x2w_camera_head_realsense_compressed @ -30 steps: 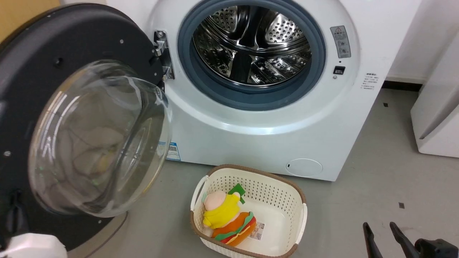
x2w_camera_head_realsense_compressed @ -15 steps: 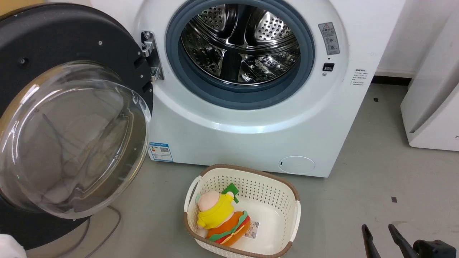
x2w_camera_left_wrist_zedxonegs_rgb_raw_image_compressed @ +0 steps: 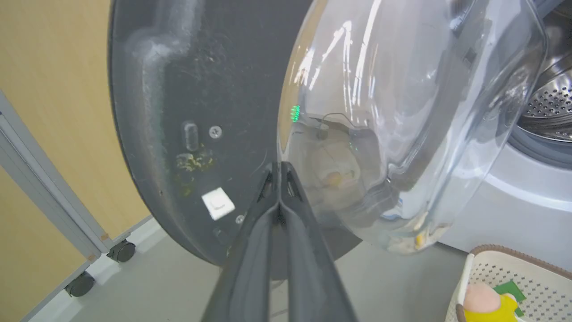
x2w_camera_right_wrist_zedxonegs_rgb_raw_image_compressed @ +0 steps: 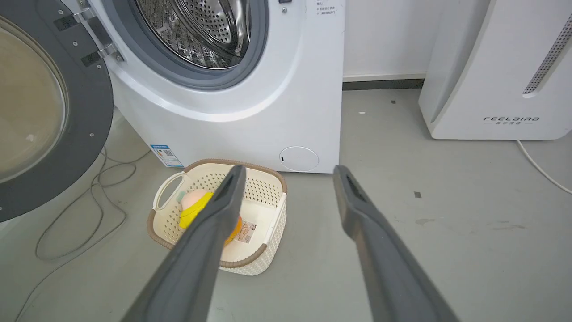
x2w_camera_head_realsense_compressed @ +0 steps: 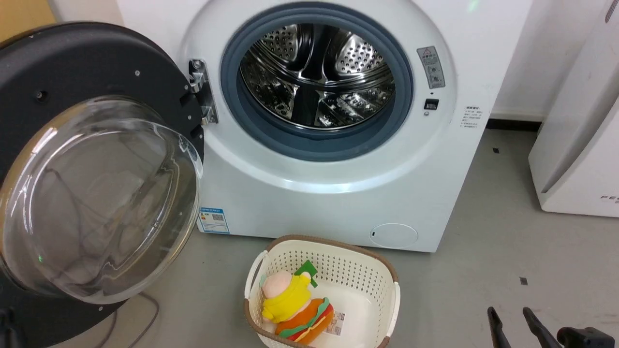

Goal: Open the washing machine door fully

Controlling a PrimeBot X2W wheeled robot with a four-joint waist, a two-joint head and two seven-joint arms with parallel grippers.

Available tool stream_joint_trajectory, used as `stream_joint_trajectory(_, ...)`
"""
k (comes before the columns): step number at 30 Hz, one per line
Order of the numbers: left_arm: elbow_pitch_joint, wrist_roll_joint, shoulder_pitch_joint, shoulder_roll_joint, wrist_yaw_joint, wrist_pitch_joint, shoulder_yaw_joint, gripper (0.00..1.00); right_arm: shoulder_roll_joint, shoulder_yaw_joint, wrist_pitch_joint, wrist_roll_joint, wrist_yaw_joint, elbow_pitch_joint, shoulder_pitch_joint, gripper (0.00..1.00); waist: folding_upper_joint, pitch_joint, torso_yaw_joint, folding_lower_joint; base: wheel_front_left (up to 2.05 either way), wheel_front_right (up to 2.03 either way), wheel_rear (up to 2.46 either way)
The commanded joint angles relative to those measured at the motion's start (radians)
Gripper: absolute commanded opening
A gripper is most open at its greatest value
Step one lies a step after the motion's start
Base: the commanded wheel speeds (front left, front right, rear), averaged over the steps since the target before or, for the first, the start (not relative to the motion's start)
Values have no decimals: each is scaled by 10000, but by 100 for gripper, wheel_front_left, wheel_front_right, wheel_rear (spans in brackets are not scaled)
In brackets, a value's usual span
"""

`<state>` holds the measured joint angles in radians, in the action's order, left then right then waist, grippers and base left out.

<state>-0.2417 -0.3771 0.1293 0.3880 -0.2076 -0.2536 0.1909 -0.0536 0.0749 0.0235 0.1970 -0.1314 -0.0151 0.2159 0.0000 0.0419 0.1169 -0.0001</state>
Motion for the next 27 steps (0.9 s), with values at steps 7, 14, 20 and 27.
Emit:
stream_joint_trajectory(7,1115,205,1105,-602,-9,65,-609,100,34,21,-156,33,7,17,2,100,0,276,-1,1,0,0,0)
stream_joint_trajectory(14,2056,613,1612,-1119,312,344,-1936,100,34,41,-241,-123,7,9,43,100,0,468,-165,1,0,0,0)
stream_joint_trajectory(20,2431,861,1166,-1419,687,598,-2961,100,34,40,-400,-238,7,171,8,100,0,506,-544,1,0,0,0)
stream_joint_trajectory(27,2154,1144,280,-1529,932,765,-3621,100,34,-57,-304,-512,7,499,17,100,0,469,-1135,1,0,0,0)
